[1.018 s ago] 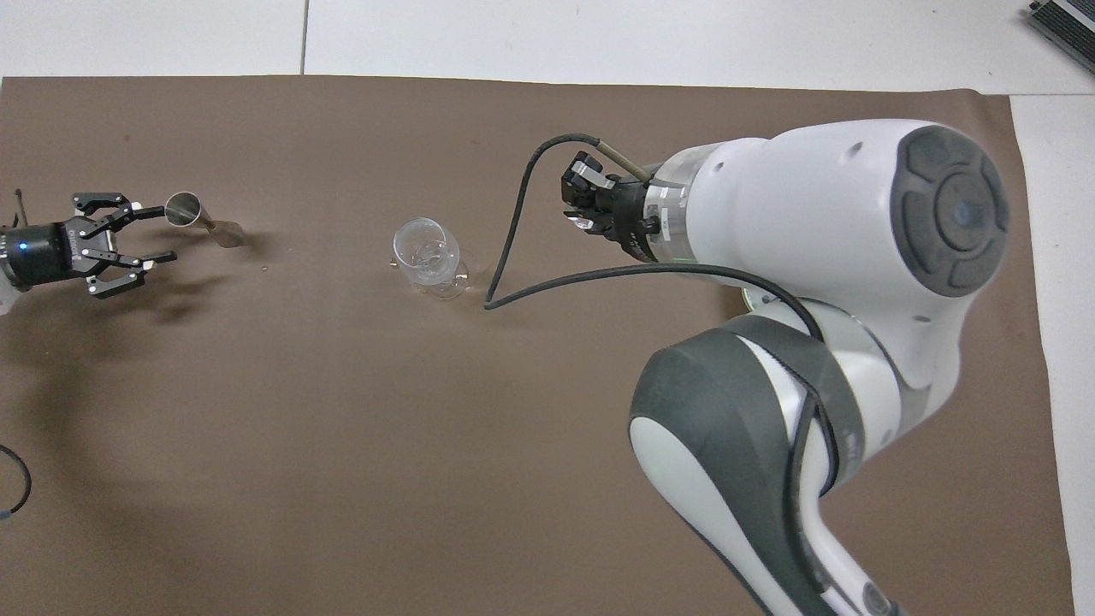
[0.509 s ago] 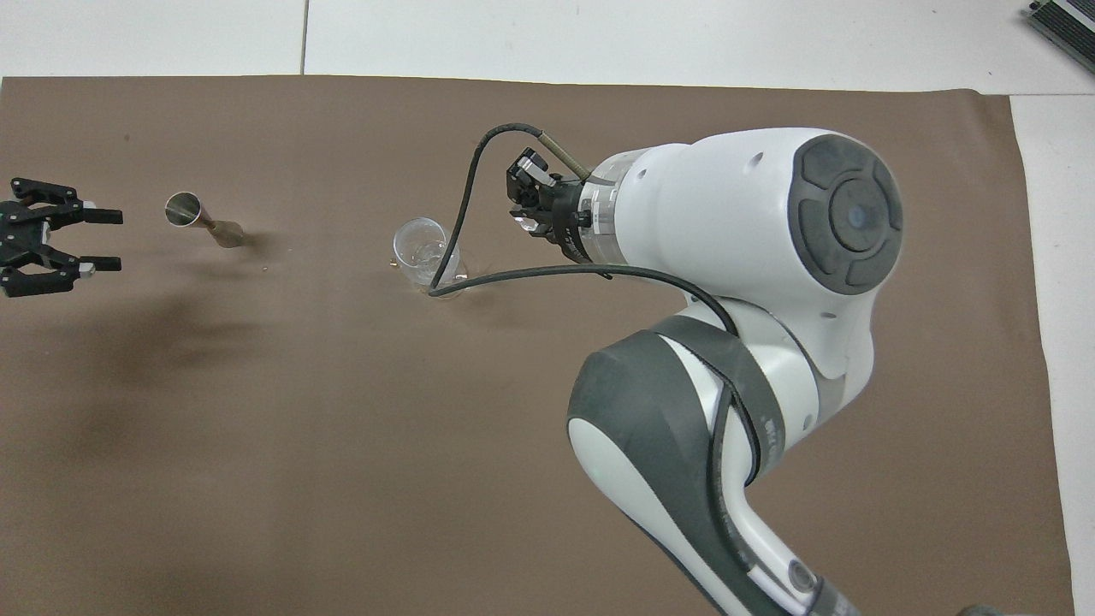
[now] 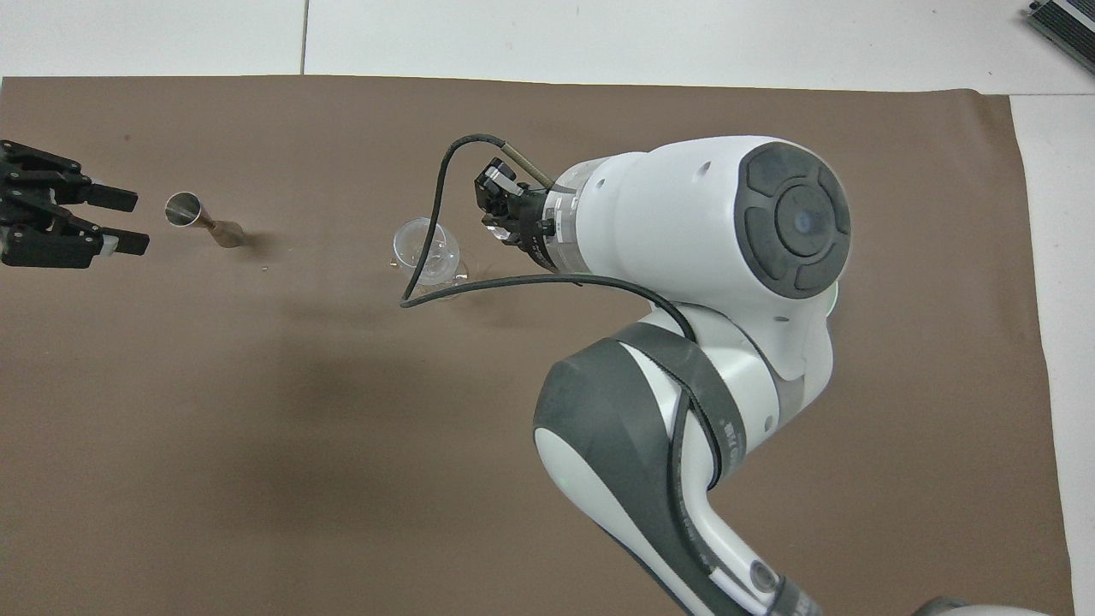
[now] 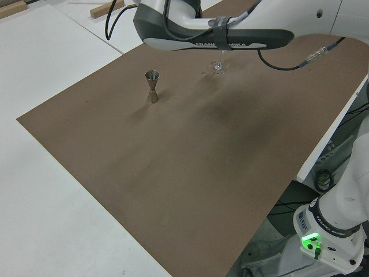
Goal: Pour wine and add ice with both arms
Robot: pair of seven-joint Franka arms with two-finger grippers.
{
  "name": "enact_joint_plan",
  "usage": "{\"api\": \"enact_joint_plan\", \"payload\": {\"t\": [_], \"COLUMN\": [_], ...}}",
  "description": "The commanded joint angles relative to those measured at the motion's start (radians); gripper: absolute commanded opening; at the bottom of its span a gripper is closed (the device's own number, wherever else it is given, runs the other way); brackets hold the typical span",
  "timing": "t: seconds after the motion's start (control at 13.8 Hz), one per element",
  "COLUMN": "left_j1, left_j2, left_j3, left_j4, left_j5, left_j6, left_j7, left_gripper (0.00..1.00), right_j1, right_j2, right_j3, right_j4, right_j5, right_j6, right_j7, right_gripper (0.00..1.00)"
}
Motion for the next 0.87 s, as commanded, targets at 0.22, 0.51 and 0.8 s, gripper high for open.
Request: {"api": "enact_joint_plan", "payload": {"t": [0.22, 0.51, 0.8], "left_j1": [-0.143, -0.19, -0.192], "left_j2": [-0.1, -0.149, -0.16], "left_j3": [0.025, 0.017, 0.013], "left_j4": [-0.019, -0.02, 0.018], "left_j5": [0.307, 0.464, 0.565], "left_j6": [0.039, 0.005, -0.05], "left_j7": [-0.499, -0.869, -1.034], "left_gripper": [0.75, 0.83, 0.89], "right_j1": [0.077, 0.088, 0.119], "right_j2": [0.13, 0.173, 0.212], "right_j3": [0.002, -0.001, 0.0], "right_j4": [0.126, 0.142, 0.156], "right_j5": [-0.009, -0.046, -0.104], "right_j6": [0.024, 0.106, 0.109], "right_j7": [0.059, 0.06, 0.06], "right_gripper": [0.0, 0.0, 0.0]}}
